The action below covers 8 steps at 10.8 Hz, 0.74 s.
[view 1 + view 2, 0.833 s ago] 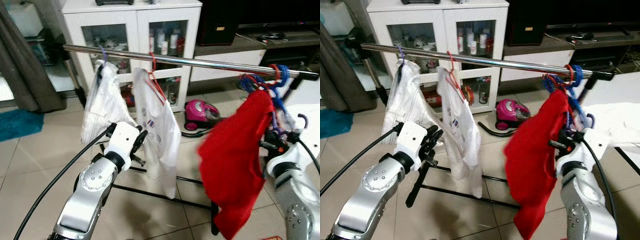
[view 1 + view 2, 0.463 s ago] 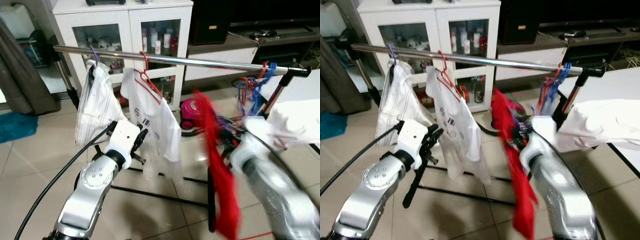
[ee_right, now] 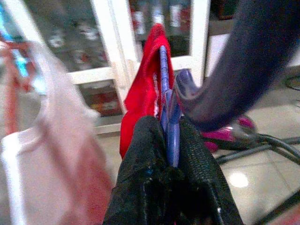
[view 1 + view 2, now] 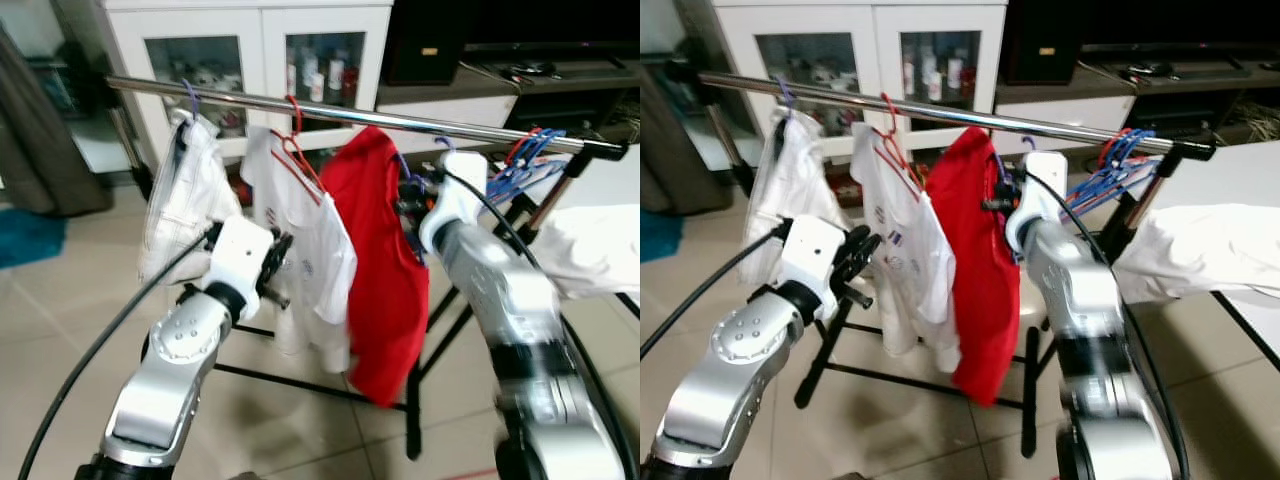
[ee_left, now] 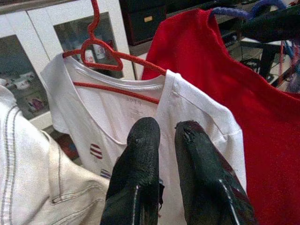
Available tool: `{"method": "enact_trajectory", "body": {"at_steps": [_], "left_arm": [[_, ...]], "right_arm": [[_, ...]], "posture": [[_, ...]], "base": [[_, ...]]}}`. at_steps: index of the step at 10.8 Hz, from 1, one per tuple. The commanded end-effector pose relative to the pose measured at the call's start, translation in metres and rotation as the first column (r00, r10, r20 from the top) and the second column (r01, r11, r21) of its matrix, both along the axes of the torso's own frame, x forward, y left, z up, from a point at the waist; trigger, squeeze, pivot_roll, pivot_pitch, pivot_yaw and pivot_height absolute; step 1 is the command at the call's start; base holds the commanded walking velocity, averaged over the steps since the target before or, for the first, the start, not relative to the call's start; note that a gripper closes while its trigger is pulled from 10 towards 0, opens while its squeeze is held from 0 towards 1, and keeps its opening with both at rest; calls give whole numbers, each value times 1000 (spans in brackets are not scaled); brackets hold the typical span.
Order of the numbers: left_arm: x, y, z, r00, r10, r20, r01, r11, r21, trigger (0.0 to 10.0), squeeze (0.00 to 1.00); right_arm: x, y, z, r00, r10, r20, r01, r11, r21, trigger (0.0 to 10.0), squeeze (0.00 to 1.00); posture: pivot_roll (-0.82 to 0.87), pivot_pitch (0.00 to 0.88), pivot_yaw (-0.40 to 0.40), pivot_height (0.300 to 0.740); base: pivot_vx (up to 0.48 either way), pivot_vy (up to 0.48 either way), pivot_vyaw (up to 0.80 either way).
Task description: Hang hanger
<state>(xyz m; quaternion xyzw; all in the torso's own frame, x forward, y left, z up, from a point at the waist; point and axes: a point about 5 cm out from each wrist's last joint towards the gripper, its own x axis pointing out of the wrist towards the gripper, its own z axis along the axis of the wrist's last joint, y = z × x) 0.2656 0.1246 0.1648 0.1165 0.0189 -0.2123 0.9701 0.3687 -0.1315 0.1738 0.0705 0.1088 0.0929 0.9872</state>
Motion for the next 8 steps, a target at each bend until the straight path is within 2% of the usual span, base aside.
{"method": "enact_trajectory", "body": {"at_steps": [1,3,6,8], "left_arm": [[0,-1,7,1000,-5,12,5,1000,-1,10000,0],[-4,-1,9,1000,-15,0,15,1000,6,10000,0],[-11,1,9,1000,-18,-25,18,1000,21,10000,0],[-13,0,10,999,-32,-32,32,999,23,10000,0]], "right_arm": [[9,-7,9,998,-51,31,51,999,3,10000,0],[29,-8,23,994,-87,71,87,996,8,10000,0],[40,-12,29,991,-117,71,117,993,2,10000,0],[45,-10,19,995,-92,-28,90,994,-64,10000,0]], "posture": [[28,73,-53,740],[39,92,-58,740],[50,111,-67,740],[60,122,-67,740]], "base": [[0,0,0],[0,0,0],[0,0,0],[0,0,0]]}}
